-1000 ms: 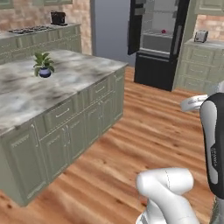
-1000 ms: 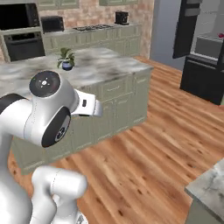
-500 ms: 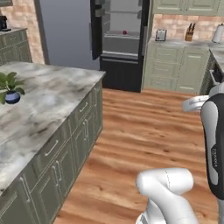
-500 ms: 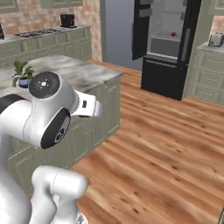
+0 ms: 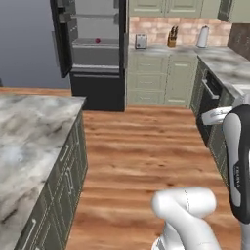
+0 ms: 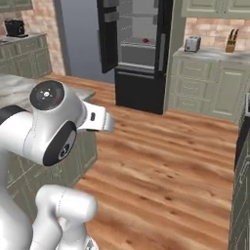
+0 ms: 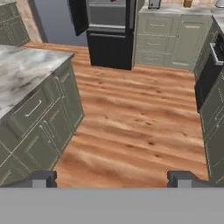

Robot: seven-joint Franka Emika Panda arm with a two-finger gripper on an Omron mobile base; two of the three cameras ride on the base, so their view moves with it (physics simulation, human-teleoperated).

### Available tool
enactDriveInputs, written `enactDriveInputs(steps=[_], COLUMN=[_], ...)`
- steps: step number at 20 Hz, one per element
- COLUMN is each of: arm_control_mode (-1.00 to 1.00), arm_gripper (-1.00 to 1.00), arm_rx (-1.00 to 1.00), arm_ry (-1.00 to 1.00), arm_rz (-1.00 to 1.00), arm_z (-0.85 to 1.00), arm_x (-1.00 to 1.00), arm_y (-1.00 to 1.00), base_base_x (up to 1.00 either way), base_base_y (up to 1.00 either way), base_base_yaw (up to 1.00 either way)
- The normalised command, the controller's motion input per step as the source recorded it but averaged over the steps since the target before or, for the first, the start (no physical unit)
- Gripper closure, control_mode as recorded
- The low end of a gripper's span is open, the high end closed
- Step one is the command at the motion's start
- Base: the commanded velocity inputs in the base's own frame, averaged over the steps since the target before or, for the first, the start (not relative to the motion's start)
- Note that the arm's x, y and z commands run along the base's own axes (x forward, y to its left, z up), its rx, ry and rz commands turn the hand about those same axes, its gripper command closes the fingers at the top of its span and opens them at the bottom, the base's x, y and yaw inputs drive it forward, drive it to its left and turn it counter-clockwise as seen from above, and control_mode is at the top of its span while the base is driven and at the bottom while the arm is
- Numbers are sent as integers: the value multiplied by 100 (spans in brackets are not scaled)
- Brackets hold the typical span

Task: Retrieve the tangerine and pear from the fridge and place them into the bowl on the dining table.

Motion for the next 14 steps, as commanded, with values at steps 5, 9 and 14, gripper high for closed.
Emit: enactDriveInputs(steps=[5,9,14], arm_control_mode=[100,100,100], arm_gripper=[-100,-100,-100], arm_rx=[0,0,0], arm_ry=[0,0,0], arm_rz=[0,0,0], arm_z=[0,0,0], arm_x=[0,0,0], arm_y=[0,0,0], base_base_x=[100,100,100], base_base_y=[4,19,23], base_base_yaw=[-36,-21,-2])
